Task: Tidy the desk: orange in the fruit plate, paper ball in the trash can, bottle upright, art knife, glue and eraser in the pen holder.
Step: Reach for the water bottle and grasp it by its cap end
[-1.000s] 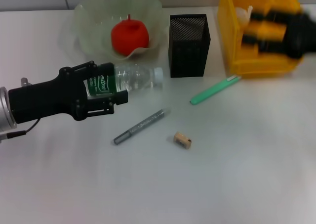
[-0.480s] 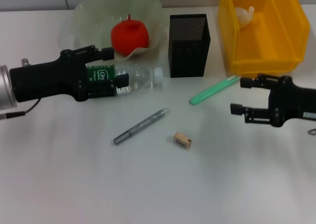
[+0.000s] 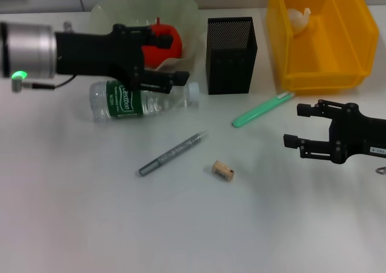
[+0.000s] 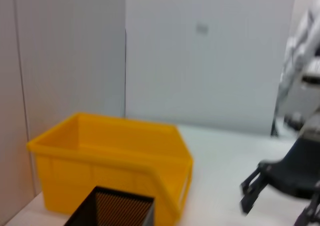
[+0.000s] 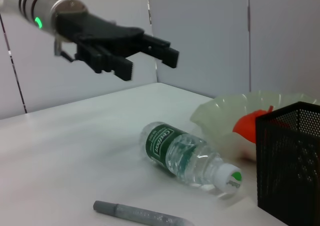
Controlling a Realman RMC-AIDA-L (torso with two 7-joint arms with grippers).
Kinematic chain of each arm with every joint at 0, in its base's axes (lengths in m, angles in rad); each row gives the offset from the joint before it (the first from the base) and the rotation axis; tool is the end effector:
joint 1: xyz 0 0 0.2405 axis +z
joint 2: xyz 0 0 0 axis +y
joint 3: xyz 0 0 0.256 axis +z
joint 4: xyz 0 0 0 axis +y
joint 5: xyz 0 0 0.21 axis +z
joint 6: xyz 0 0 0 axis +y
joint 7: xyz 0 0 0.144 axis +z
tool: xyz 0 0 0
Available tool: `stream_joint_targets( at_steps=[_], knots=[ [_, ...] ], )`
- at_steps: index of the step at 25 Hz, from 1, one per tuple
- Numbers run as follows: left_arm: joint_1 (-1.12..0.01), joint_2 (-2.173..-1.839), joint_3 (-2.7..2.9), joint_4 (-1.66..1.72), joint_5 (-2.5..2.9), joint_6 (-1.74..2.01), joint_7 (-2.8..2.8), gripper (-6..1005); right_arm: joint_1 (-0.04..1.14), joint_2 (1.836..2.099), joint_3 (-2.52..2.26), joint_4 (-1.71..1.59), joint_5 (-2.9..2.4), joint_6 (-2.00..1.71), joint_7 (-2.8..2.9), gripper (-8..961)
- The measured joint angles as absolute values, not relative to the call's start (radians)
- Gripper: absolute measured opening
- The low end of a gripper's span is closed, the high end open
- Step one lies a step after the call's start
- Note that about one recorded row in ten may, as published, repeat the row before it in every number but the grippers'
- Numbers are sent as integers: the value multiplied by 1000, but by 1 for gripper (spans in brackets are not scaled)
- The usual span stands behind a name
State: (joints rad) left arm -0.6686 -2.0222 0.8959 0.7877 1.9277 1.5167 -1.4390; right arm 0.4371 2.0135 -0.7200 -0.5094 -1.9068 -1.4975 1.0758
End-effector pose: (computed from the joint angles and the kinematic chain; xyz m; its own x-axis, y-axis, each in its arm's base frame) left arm -0.1941 0.3789 0.0185 0.9114 0.1188 0.3939 0.2084 -0.9588 -0.1930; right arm 0.3091 0.3051 0.0027 0.8450 -0.2256 -0.4849 -0.3953 -0.8741 -0.2821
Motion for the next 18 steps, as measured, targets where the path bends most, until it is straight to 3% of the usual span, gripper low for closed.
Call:
stream_joint_targets(
  at_steps=[8, 18],
  knots=[
    [-785, -2065, 919, 857, 2200, 1398, -1502, 802, 431, 2014, -719, -507, -1907, -1492, 1089, 767],
    [-792, -2073, 1221, 851, 2255, 1156, -1626, 801, 431, 2014, -726, -506, -1907, -1481, 1096, 767]
  ],
)
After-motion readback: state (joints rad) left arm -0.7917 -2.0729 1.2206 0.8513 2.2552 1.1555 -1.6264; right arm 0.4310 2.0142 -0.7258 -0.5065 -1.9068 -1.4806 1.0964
